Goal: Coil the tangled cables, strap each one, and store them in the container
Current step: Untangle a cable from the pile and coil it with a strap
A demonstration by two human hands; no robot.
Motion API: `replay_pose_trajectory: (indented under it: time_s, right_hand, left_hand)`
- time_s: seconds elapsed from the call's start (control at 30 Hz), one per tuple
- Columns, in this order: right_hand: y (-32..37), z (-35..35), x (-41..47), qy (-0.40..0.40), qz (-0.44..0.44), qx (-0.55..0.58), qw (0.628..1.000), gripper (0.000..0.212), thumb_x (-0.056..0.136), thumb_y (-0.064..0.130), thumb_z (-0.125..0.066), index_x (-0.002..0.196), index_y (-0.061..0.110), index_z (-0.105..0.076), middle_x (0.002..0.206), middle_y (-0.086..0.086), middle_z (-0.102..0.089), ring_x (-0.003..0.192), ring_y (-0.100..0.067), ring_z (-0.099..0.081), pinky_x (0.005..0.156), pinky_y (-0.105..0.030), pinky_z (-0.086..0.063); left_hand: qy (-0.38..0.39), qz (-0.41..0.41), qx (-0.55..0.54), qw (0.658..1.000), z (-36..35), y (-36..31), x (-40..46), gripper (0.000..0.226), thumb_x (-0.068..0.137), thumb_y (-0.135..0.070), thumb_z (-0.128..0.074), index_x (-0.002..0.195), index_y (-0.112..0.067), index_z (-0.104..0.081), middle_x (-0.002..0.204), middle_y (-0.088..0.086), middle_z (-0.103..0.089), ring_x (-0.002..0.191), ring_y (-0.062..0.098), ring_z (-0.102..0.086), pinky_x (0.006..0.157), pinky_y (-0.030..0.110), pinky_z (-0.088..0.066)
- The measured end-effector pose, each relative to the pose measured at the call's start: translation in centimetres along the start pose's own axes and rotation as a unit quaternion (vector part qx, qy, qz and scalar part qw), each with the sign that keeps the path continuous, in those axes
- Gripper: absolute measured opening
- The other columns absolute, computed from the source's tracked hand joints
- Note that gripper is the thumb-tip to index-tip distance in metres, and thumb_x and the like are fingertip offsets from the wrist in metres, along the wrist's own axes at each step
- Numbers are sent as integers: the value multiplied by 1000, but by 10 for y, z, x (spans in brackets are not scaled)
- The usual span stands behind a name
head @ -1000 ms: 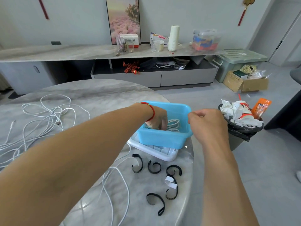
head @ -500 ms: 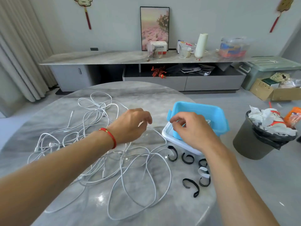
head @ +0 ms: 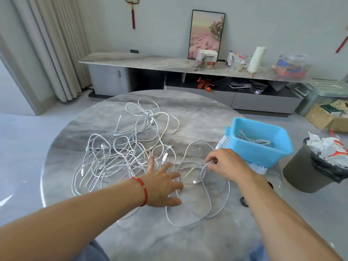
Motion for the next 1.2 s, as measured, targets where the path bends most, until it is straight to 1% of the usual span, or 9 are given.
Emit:
replay_pose_trajectory:
  time_s: [0.17, 0.37, 0.5, 0.6, 0.7, 0.8, 0.97, 1.1, 1.2]
  right_hand:
    - [8, 36, -6, -117, 33, 171, 978, 2, 84, 28, -80, 84, 27, -78, 74, 15, -66, 65, 8, -54, 60, -9, -37]
    - [26, 59, -16, -94, 26, 359, 928, 30, 75, 50, -63, 68, 21, -69, 72, -14, -52, 68, -20, -42, 69, -34, -35]
    - [37, 51, -10, -93, 41, 318, 943, 59, 90, 42, -76, 53, 16, -39, 54, 6, -28, 56, -13, -25, 58, -32, -26]
    - [45, 52, -5, -143, 81, 381, 910, 64, 89, 26, -79, 58, 11, -25, 55, 5, -20, 52, -11, -18, 50, -26, -21]
    - [54, 61, -6, -142, 128, 462, 866, 57, 83, 31, -75, 54, 21, -26, 55, 10, -20, 52, -12, -18, 49, -23, -22]
    - [67, 58, -6, -82, 191, 538, 817, 46, 87, 30, -71, 54, 23, -40, 60, -1, -31, 64, -30, -31, 66, -43, -37]
    - [69, 63, -9, -23, 176, 698, 694, 27, 96, 23, -67, 86, 0, -58, 88, -16, -73, 85, -32, -69, 89, -46, -57]
    - [64, 67, -9, -30, 70, 754, 653, 44, 101, 27, -60, 60, 22, -44, 50, -2, -36, 43, -18, -39, 52, -32, -50]
    - [55, 64, -6, -105, -6, 646, 756, 43, 98, 23, -64, 60, 24, -43, 48, 5, -23, 39, -13, -18, 41, -22, -22]
  left_hand:
    - [-29, -9, 44, 999, -2, 48, 9, 38, 100, -19, -41, 135, -31, -43, 149, -5, -35, 147, 17, -23, 110, 71, -19]
    - [-90, 100, -60, 989, 8, 93, 12, 42, 85, -5, -45, 109, -37, -59, 124, -16, -56, 133, 6, -42, 120, 61, -6]
    - [-169, 70, -200, 963, 27, 75, 12, 48, 73, 5, -49, 103, -23, -73, 123, -5, -62, 123, 19, -52, 109, 38, -33]
    - [-243, 61, -300, 920, 47, 54, 5, 37, 83, -2, -59, 117, -14, -64, 126, 5, -56, 118, 23, -53, 102, 39, -40]
    - [-266, 30, -453, 850, 67, 24, -3, 89, 83, -49, -74, 151, -18, -26, 154, -3, -34, 141, 3, -33, 116, 29, -31]
    - [-319, 6, -496, 808, 90, -5, 3, 127, 68, -47, -87, 159, -24, -2, 160, -19, -16, 144, -9, -19, 117, 16, -22]
    - [-369, 58, -579, 725, 91, -4, 23, 53, 77, -12, -79, 122, -17, -51, 103, 3, -70, 90, 17, -70, 80, 44, -57]
    - [-308, 82, -381, 868, 70, 13, 32, 18, 87, -13, -63, 104, -16, -67, 83, 2, -68, 78, 21, -59, 71, 26, -41]
    - [-289, 45, -290, 911, 61, 22, 37, 18, 92, -13, -58, 104, -14, -70, 92, 8, -68, 94, 28, -58, 80, 32, -41]
Point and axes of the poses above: each hand's wrist, its own x-axis towards the middle knuckle, its own z-axis out of the back of the hand, y = z × x, the point moved 2 cm from there along x, towards the middle knuckle
